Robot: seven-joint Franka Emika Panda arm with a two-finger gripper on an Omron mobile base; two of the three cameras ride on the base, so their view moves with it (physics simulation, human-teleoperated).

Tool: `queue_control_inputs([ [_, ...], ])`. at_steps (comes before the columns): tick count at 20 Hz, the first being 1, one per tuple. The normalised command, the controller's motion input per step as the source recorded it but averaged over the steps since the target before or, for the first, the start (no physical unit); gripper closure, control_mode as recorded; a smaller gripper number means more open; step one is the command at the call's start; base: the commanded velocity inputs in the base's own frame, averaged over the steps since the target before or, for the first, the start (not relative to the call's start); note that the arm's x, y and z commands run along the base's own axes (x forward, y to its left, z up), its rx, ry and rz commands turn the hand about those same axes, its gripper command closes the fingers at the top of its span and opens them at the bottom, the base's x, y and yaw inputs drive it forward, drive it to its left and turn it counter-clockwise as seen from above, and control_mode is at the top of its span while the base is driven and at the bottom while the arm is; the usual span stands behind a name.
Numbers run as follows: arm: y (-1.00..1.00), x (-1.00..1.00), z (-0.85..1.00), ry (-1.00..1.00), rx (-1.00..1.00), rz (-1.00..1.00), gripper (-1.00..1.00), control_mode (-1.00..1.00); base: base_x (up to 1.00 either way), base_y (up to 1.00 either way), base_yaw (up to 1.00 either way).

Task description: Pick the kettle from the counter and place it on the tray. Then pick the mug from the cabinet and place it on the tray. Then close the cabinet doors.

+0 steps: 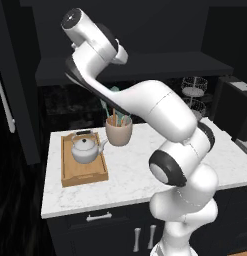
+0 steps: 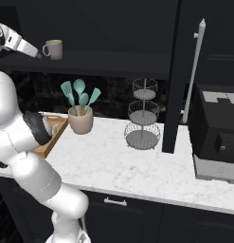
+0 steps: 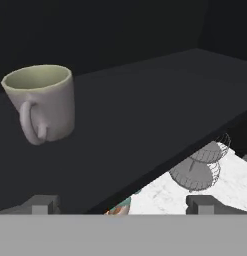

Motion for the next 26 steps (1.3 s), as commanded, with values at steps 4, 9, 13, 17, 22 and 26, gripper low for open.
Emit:
queue_control_inputs([
  [4,0.00,0.13,-0.37,-0.05,-0.06,0.00,-1.00,-1.00,0.00,0.00,0.00],
  [9,0.00,0.12,-0.05,-0.03,0.00,0.00,-1.00,-1.00,0.00,0.00,0.00],
  [13,0.00,0.13,0.00,0.00,0.00,0.00,-1.00,-1.00,0.00,0.00,0.00],
  [17,0.00,0.17,0.00,0.00,0.00,0.00,-1.00,-1.00,0.00,0.00,0.00],
  [22,0.00,0.17,0.00,0.00,0.00,-0.01,-1.00,-1.00,0.00,0.00,0.00],
  [26,0.00,0.24,0.00,0.00,0.00,-0.01,-1.00,-1.00,0.00,0.00,0.00],
])
